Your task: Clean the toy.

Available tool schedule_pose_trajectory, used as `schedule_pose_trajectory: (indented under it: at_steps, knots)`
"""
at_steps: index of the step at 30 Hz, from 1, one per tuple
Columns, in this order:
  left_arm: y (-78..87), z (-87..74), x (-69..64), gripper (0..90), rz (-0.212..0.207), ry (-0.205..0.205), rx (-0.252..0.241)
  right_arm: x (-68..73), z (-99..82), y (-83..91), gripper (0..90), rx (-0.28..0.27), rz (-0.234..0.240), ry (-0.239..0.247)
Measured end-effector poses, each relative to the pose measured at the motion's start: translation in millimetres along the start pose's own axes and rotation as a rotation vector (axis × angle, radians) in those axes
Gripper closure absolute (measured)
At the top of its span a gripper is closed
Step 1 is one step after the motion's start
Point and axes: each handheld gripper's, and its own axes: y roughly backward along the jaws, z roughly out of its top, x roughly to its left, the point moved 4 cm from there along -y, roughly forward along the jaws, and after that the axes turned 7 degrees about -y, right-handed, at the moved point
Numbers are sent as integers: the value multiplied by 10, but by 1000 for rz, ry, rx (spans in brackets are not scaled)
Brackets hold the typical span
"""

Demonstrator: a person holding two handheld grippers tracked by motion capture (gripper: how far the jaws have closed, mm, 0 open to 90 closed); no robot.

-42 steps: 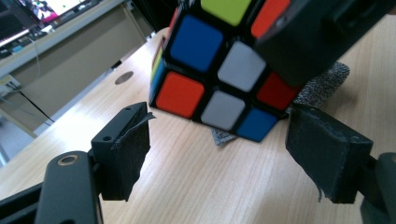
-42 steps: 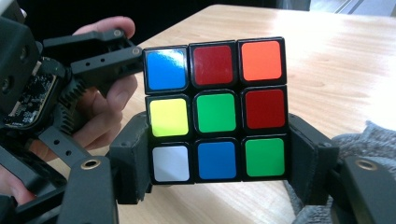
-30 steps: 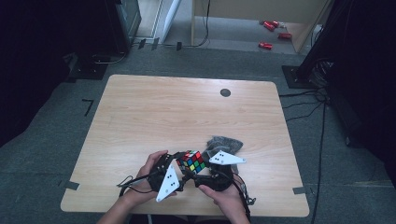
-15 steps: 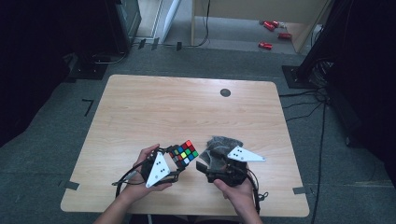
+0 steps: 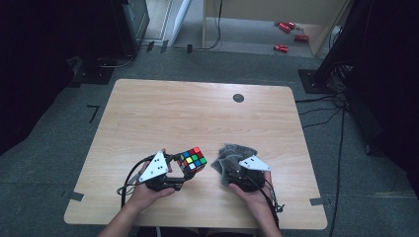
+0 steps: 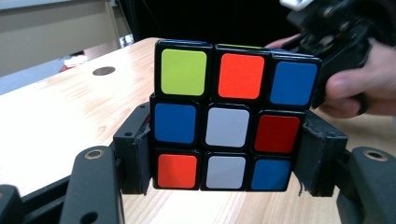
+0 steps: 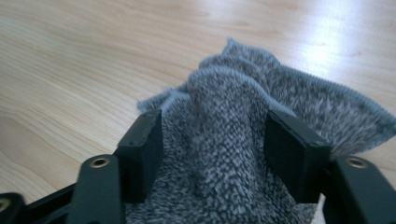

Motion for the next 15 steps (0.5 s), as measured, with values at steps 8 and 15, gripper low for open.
schedule_pose_trajectory:
  at_steps: [8,15]
  knots:
    - [11,-9,22,337,-46,44,-12,6,-117,-115,577,73,-35,63]
    - [-20,-31,11,337,-61,67,11,-20,-36,6,729,17,1,0]
